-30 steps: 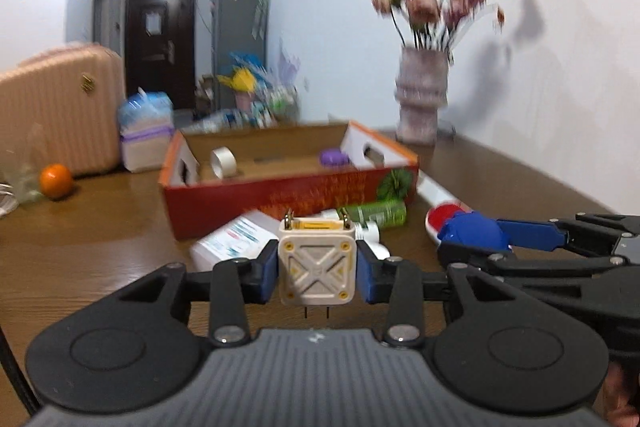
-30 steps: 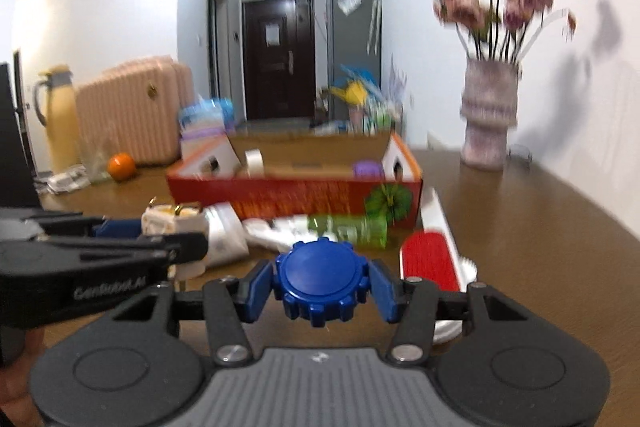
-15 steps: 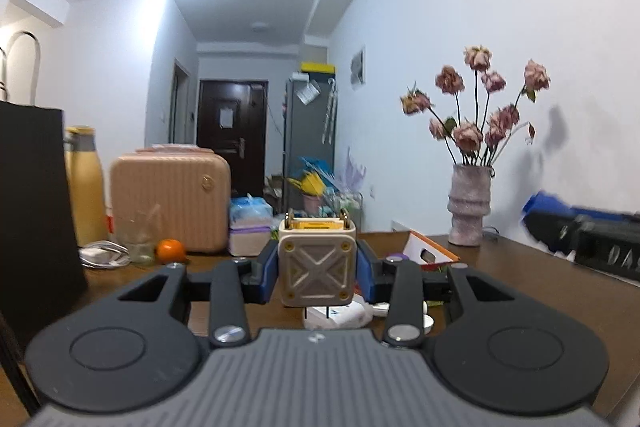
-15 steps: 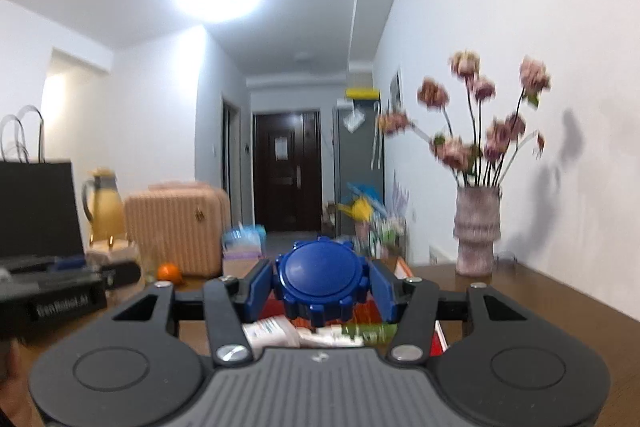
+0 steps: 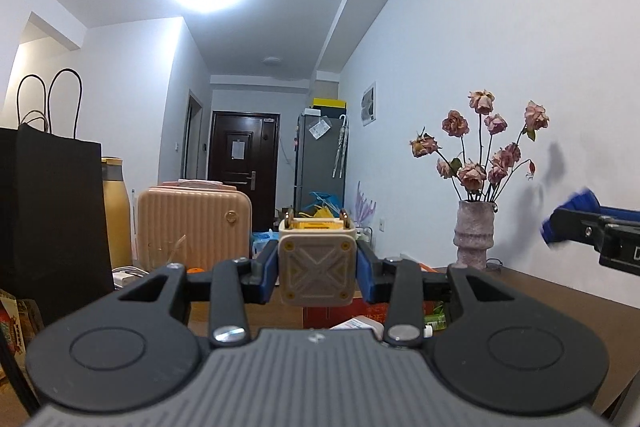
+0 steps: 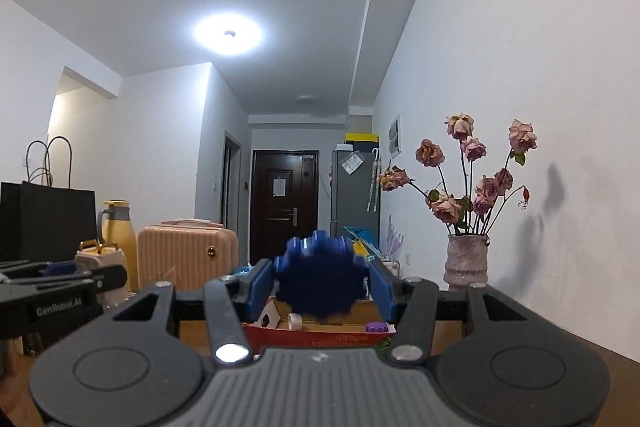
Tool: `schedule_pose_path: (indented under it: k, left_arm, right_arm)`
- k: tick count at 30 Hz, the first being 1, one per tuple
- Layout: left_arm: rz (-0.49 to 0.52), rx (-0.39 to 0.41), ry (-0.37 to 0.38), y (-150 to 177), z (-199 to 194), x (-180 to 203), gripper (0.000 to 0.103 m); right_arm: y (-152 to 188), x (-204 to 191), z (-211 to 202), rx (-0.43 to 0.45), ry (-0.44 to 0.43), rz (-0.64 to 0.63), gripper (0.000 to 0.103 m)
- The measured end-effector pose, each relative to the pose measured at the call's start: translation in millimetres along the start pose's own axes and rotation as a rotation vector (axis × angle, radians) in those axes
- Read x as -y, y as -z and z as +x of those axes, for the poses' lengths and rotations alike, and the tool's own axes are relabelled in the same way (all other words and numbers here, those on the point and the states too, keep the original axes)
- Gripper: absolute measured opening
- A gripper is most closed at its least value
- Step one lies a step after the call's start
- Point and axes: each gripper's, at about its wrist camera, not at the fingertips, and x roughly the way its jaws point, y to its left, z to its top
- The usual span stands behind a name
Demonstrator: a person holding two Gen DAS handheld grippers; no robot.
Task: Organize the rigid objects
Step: 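Carry the plug adapter and blue cap over the box and lower them inside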
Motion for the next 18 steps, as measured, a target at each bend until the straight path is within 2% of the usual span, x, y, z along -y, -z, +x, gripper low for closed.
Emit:
schedule_pose_path:
  k: [9,14,18]
  left_arm:
    - [0.001,-0.021,-0.023,0.9,26.4,-2.2,0.039]
    - [-0.004,-0.040,-0.019,-1.4,55.9,0.9,0.039]
    - [-0.001,-0.013,-0.020,-12.2,82.8,3.3,0.039]
  right_arm:
    - [5.4,4.9,27.3,-0.034,0.000,0.009,0.051]
    - [6.9,8.7,53.8,-0.052,-0.006,0.007,0.051]
    - [0.4,16.9,81.9,-0.063,-0.027,0.030,0.051]
